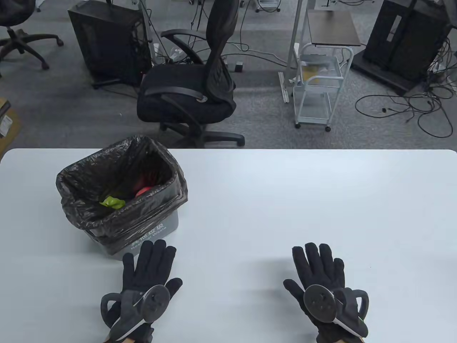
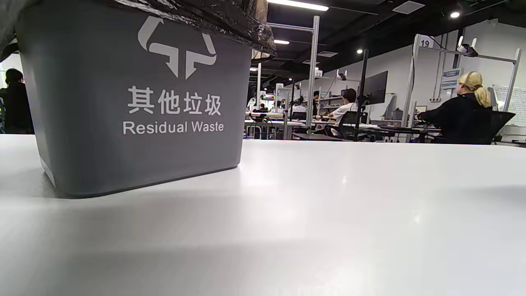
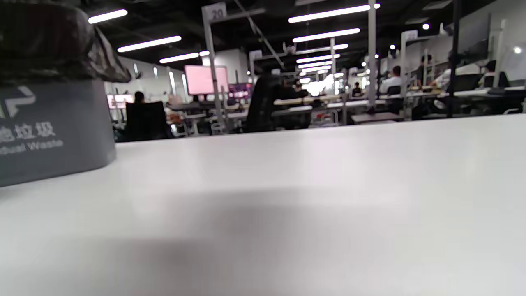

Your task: Twist garbage bag top to tighten it

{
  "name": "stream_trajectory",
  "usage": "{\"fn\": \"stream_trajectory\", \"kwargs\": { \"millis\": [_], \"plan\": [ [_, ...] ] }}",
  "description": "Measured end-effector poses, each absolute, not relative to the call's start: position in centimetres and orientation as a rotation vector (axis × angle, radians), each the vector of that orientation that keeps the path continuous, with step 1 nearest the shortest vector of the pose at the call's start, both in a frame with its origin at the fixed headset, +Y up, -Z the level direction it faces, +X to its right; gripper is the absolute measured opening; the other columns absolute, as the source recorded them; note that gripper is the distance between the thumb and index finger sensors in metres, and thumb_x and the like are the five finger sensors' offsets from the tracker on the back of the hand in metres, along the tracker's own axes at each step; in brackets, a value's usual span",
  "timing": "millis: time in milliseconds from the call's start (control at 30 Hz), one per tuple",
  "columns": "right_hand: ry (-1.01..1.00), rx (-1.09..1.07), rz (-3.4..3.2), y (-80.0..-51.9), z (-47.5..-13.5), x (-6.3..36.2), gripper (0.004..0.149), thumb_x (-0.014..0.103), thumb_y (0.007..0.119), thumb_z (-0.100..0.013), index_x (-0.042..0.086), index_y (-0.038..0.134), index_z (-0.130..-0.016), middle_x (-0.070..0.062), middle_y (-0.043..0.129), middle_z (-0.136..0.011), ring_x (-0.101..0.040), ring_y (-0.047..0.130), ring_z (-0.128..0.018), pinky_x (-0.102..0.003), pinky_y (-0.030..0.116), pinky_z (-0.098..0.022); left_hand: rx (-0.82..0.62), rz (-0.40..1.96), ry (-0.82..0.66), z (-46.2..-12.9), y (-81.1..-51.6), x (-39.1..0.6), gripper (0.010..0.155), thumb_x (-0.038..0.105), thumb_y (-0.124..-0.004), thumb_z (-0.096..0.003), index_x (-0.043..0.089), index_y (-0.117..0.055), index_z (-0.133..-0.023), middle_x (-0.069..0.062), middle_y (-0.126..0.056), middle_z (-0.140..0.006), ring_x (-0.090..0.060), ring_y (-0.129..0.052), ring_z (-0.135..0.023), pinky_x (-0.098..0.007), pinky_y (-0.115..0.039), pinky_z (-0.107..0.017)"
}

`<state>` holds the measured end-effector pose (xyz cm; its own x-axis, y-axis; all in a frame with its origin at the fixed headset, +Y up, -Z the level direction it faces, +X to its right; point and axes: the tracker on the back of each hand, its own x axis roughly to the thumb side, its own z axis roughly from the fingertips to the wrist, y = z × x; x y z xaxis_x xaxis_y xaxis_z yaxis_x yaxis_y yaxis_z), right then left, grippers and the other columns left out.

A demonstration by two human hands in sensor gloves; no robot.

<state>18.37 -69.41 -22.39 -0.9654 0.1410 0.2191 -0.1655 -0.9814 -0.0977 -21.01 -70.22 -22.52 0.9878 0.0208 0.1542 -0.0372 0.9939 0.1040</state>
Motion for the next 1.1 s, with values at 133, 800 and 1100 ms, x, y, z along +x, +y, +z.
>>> {"fn": "stream_trajectory", "kwargs": {
  "millis": [133,800,1100],
  "plan": [
    [-0.17,0.317,2.962,-69.3,-22.4,18.4,0.077,0.054,0.048,-0.058,0.019,0.026,-0.123,-0.021,0.03,-0.127,-0.052,0.021,-0.113,-0.074,0.029,-0.075,0.112,0.027,-0.159,-22.5,-70.2,-21.0,0.078,0.065,-0.048,-0.0509,0.04,-0.017,-0.118,0.008,-0.019,-0.133,-0.019,-0.019,-0.126,-0.055,-0.017,-0.085],
    [-0.206,0.341,2.962,-69.3,-22.1,18.1,0.077,0.054,0.048,-0.058,0.018,0.029,-0.123,-0.022,0.033,-0.126,-0.053,0.025,-0.112,-0.074,0.032,-0.075,0.191,0.031,-0.154,-21.8,-69.0,-21.1,0.077,0.065,-0.05,-0.051,0.04,-0.022,-0.119,0.004,-0.026,-0.133,-0.024,-0.025,-0.126,-0.059,-0.026,-0.084],
    [-0.224,0.414,2.95,-69.0,-21.5,17.4,0.076,0.054,0.049,-0.058,0.017,0.032,-0.123,-0.023,0.037,-0.125,-0.054,0.028,-0.111,-0.073,0.034,-0.074,0.329,0.012,-0.112,-20.5,-66.4,-21.5,0.075,0.066,-0.049,-0.0525,0.041,-0.027,-0.119,0.005,-0.035,-0.133,-0.022,-0.036,-0.127,-0.058,-0.033,-0.086]
  ]
}}
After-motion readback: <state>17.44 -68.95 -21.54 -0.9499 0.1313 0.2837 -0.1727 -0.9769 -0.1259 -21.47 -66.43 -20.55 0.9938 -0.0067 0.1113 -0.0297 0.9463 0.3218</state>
